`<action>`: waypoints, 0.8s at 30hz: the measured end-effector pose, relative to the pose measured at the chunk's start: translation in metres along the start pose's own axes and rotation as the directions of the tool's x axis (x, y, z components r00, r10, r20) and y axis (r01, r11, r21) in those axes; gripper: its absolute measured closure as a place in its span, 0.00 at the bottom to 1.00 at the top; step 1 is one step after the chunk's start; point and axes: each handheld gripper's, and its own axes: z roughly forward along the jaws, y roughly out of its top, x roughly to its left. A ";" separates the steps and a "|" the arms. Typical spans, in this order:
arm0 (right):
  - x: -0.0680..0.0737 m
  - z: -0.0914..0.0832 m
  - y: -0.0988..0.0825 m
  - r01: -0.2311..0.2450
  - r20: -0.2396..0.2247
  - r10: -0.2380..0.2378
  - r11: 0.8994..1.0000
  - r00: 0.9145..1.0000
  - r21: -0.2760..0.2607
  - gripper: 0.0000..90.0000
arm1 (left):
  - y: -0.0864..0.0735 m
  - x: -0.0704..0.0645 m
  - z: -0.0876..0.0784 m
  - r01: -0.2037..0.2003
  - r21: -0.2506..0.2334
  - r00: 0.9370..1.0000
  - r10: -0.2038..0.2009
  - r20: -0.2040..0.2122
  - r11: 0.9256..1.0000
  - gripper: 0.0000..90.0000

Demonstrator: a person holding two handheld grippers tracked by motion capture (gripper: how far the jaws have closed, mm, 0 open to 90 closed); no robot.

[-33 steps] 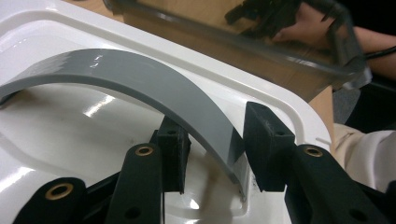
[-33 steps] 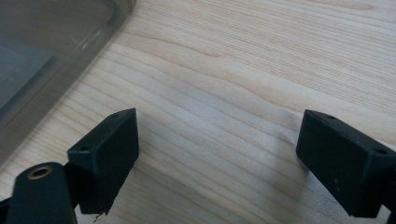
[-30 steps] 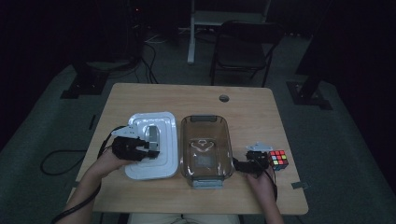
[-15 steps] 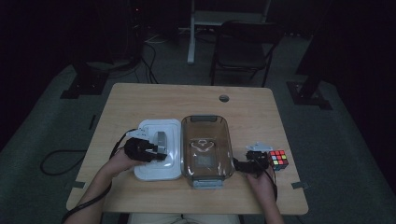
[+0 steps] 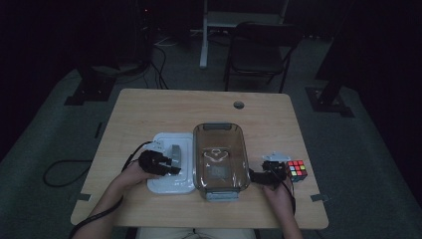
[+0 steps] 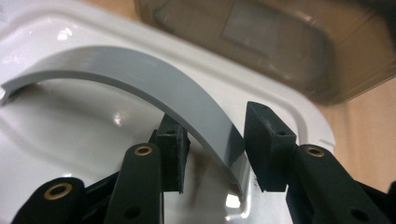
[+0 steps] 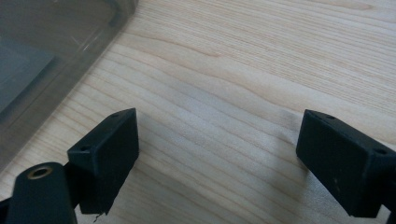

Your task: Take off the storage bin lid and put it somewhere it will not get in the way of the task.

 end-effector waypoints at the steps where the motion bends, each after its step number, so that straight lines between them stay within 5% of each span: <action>1: 0.000 0.000 0.000 0.000 0.000 0.000 1.000 1.000 0.000 0.14 | 0.000 0.000 0.000 0.000 -0.004 1.000 0.000 0.001 1.000 0.67; 5: 0.000 0.000 0.000 0.000 0.000 0.000 1.000 1.000 0.000 0.14 | 0.001 0.001 -0.005 0.033 -0.005 0.999 -0.033 -0.019 0.999 0.56; 7: 0.000 0.000 0.000 0.000 0.000 0.000 1.000 1.000 0.000 0.14 | 0.001 0.000 -0.008 0.061 0.005 0.997 -0.061 -0.041 0.998 0.41; 18: 0.000 0.000 0.000 0.000 0.000 0.000 1.000 1.000 0.000 0.14 | -0.002 -0.004 -0.025 0.107 -0.020 0.988 -0.109 -0.109 0.994 0.31; 21: 0.000 0.000 0.000 0.000 0.000 0.000 1.000 1.000 0.000 0.14 | -0.004 -0.005 -0.030 0.110 -0.035 0.989 -0.113 -0.097 0.993 0.22; 24: 0.000 0.000 0.000 0.001 0.000 -0.001 1.000 1.000 0.000 0.14 | -0.005 -0.006 -0.035 0.118 -0.061 0.984 -0.125 -0.128 0.991 0.16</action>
